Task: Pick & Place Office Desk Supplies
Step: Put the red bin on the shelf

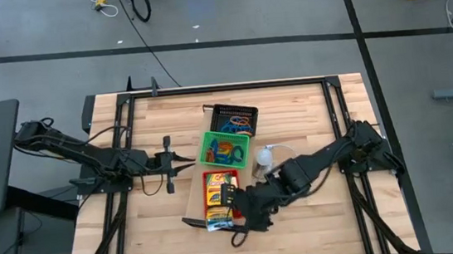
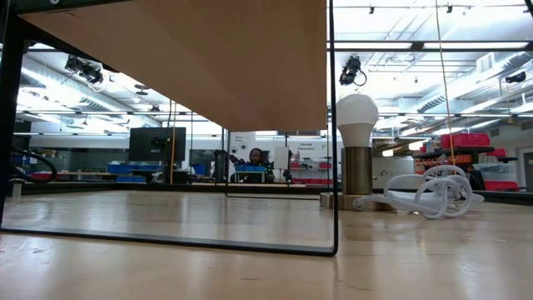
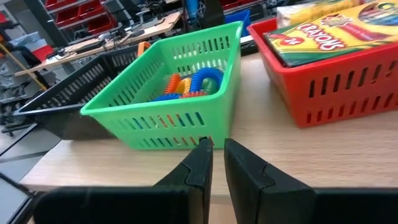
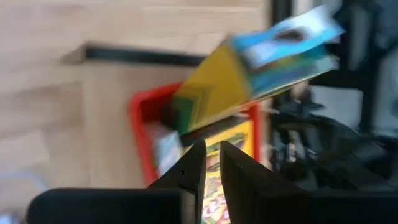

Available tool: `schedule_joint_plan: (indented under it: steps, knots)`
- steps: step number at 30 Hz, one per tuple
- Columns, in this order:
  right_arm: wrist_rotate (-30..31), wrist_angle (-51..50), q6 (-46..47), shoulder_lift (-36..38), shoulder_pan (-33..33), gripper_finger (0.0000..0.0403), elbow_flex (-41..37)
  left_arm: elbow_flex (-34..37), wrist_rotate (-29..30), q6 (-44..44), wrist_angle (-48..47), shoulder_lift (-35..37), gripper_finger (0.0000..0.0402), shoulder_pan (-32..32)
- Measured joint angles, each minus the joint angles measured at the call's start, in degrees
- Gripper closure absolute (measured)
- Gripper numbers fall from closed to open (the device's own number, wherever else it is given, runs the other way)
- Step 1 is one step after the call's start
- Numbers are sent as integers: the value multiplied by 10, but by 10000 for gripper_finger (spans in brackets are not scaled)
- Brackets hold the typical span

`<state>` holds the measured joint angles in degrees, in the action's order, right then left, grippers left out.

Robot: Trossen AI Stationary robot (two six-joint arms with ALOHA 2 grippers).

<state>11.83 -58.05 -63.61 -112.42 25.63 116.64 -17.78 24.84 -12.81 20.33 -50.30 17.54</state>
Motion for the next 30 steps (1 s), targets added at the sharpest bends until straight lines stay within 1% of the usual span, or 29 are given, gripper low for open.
schedule_joint_plan:
  steps: [2, 5, 8, 12, 16, 20, 24, 28, 30]
  knots:
    - [25, 21, 39, 3, 13, 361, 0, 0, -16, 0, 4, 0, 351, 0]
    - [34, 34, 107, 9, 28, 394, 1, 0, -58, 1, 18, 0, 351, 2]
    - [30, 32, 210, 15, 41, 397, 0, -13, -121, 9, 5, 1, 358, 2]
    - [20, 29, 356, 16, 52, 399, 0, -51, -224, 32, -65, 0, 393, 2]
    - [-1, 44, 463, 8, 54, 401, 0, -86, -312, 45, -116, -11, 397, 2]
    - [7, 64, 506, -12, 53, 401, 0, -106, -354, 49, -125, -41, 398, 2]
    - [40, 59, 524, -32, 53, 402, 0, -123, -387, 49, -122, -79, 398, 2]
    - [81, 47, 543, -35, 54, 402, 0, -139, -401, 49, -121, -111, 399, 2]
    - [90, 26, 558, -37, 56, 402, 0, -147, -405, 48, -120, -123, 399, 2]
